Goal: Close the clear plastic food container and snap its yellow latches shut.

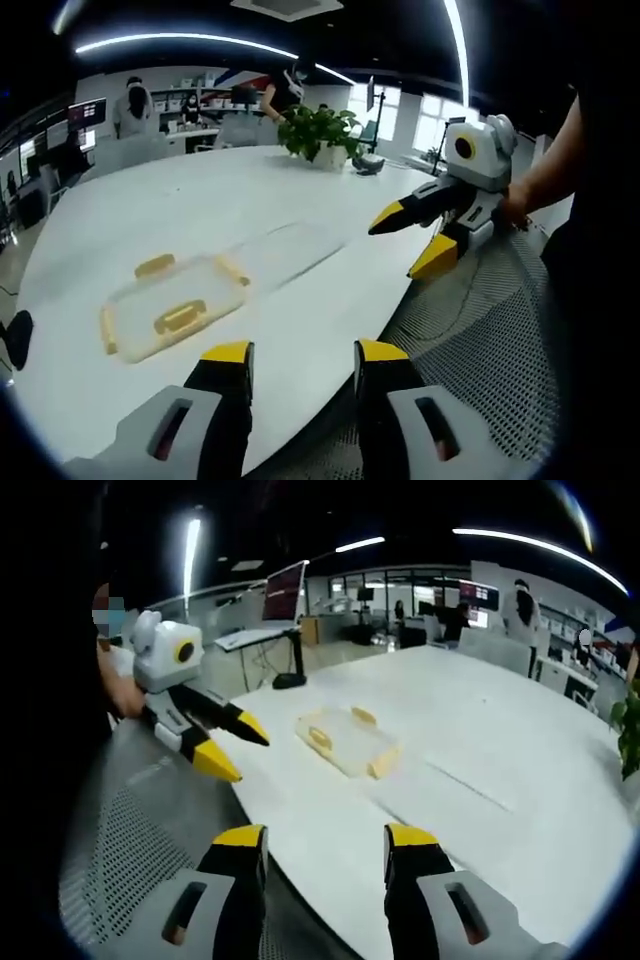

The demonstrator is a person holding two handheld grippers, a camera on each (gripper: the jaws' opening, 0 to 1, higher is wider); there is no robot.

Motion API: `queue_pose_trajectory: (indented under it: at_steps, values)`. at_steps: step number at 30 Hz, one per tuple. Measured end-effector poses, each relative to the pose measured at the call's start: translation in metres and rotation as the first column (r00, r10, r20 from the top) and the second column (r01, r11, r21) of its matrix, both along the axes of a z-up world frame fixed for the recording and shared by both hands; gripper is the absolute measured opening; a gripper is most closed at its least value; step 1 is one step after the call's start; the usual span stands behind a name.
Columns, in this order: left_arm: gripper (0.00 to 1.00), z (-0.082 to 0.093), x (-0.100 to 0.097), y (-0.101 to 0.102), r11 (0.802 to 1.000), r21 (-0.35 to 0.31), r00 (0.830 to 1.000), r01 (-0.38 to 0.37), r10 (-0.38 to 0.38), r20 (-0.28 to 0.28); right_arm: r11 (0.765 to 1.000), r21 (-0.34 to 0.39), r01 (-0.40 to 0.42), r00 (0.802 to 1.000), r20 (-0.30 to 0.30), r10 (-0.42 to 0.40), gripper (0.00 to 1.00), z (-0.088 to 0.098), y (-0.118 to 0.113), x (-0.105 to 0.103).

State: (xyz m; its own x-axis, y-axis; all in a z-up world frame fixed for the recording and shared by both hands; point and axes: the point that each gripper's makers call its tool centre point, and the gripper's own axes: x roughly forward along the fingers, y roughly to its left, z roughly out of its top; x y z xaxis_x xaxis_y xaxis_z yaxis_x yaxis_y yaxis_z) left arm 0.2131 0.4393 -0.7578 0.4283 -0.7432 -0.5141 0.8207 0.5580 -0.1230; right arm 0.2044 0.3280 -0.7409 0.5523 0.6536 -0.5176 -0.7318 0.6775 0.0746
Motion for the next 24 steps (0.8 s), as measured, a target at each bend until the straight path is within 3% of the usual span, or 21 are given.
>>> queue_pose_trajectory:
  at_steps: [5, 17, 24]
  values:
    - [0.41, 0.001, -0.003, -0.002, 1.0, -0.026, 0.999, 0.007, -0.008, -0.042, 1.0, -0.026, -0.008, 1.0, -0.03, 0.007, 0.4, -0.004, -0.004, -0.001]
    - [0.42, 0.012, 0.003, 0.001, 0.998, -0.059, 1.0, -0.011, 0.01, -0.027, 0.999, 0.037, -0.009, 0.999, -0.031, 0.01, 0.41, 0.008, -0.003, 0.001]
    - [0.42, 0.019, 0.005, 0.0, 0.997, -0.076, 1.0, 0.019, -0.02, -0.019, 0.998, 0.047, -0.044, 0.999, -0.02, 0.045, 0.42, 0.012, 0.008, 0.006]
